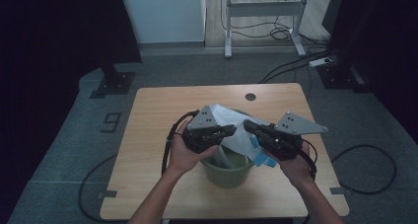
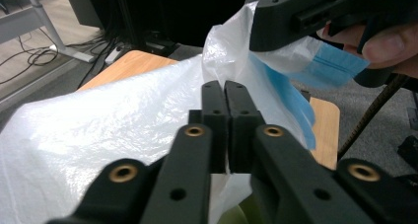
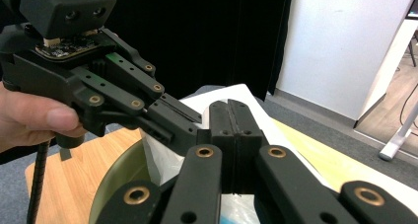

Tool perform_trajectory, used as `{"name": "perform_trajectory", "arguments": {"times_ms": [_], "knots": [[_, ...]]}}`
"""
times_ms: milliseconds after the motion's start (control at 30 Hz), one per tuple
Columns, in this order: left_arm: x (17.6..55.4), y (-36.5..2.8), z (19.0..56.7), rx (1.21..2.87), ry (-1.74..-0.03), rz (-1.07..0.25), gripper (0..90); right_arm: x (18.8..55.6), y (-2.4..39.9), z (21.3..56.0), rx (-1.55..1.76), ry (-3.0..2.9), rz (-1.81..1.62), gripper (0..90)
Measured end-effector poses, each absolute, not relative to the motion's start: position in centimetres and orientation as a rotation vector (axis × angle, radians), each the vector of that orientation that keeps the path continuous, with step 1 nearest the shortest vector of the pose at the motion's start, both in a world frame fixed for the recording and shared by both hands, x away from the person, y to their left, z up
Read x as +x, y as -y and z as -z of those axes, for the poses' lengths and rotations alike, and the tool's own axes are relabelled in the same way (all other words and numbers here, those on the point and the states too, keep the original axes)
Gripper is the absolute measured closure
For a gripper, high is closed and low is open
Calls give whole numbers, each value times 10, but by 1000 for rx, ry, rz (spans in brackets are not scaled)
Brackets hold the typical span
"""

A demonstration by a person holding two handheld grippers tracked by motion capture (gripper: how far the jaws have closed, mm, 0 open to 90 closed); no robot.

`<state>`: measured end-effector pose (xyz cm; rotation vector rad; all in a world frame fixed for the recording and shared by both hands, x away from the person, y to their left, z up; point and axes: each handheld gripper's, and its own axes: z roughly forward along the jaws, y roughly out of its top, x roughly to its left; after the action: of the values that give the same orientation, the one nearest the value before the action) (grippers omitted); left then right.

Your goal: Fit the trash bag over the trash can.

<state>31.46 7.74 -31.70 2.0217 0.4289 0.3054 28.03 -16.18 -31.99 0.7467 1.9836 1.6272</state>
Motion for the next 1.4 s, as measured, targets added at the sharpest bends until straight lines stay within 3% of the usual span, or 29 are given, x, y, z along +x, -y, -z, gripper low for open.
{"name": "perform_trajectory", "arguments": {"times_ms": [67,167,367,633,933,1400], "knots": [[315,-77,317,2012,-449,-318,900,280,162,320,750,-1979,-1635,873],[317,-78,317,1995,-496,-341,900,275,162,321,757,-1959,-1641,675],[322,-88,318,1947,-565,-364,900,253,174,327,751,-1947,-1655,542],[325,-105,321,1901,-612,-342,900,228,194,358,813,-1978,-1641,500],[326,-113,321,1891,-630,-346,900,228,197,390,909,-2008,-1613,441],[326,-118,323,1881,-636,-325,900,242,195,392,998,-1981,-1530,386]]}}
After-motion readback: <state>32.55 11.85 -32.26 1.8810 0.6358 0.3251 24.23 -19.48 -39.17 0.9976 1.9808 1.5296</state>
